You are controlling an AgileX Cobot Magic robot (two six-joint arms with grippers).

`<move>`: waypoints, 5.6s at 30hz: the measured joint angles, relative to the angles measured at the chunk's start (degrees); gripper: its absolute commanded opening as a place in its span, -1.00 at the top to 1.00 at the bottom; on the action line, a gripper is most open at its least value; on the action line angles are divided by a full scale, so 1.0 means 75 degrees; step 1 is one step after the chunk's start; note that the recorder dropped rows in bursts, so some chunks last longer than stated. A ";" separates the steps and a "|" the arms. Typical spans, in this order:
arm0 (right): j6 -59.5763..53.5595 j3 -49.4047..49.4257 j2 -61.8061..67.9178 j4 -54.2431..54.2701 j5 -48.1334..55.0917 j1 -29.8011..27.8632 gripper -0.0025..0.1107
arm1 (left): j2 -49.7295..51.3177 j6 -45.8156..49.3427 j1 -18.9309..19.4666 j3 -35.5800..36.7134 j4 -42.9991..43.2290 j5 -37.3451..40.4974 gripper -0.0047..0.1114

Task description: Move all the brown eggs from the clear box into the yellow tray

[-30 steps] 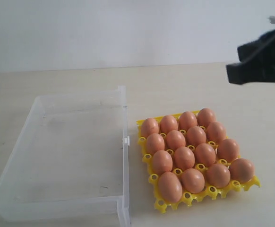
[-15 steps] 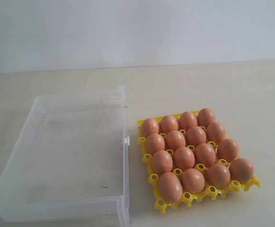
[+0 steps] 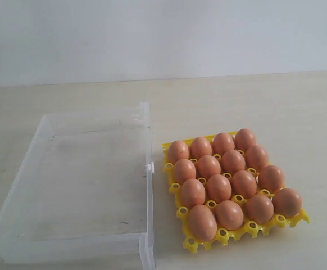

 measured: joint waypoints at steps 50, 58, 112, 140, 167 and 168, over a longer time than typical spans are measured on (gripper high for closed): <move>0.1299 0.1605 -0.1411 -0.1064 0.1292 -0.0953 0.96 | 0.0000 0.0000 0.0000 0.0000 0.0000 0.0000 0.92; 0.1728 0.1605 -0.1411 -0.1281 0.1232 -0.0953 0.96 | 0.0000 0.0000 0.0000 0.0000 0.0000 0.0000 0.92; 0.1272 0.1605 -0.1411 -0.0982 0.1407 -0.0953 0.96 | 0.0000 0.0000 -0.0062 0.0000 0.0000 0.0000 0.92; 0.1272 0.1605 -0.1411 -0.0982 0.1407 -0.0953 0.96 | 0.0000 0.0000 -0.0426 0.0000 0.0000 0.0000 0.92; 0.1267 0.1605 -0.1411 -0.0971 0.1407 -0.0953 0.96 | 0.0000 0.0000 -0.0426 0.0000 0.0000 0.0000 0.92; 0.1267 0.1605 -0.1411 -0.0971 0.1407 -0.0953 0.96 | 0.0000 0.0000 -0.0426 0.0000 0.0000 0.0000 0.92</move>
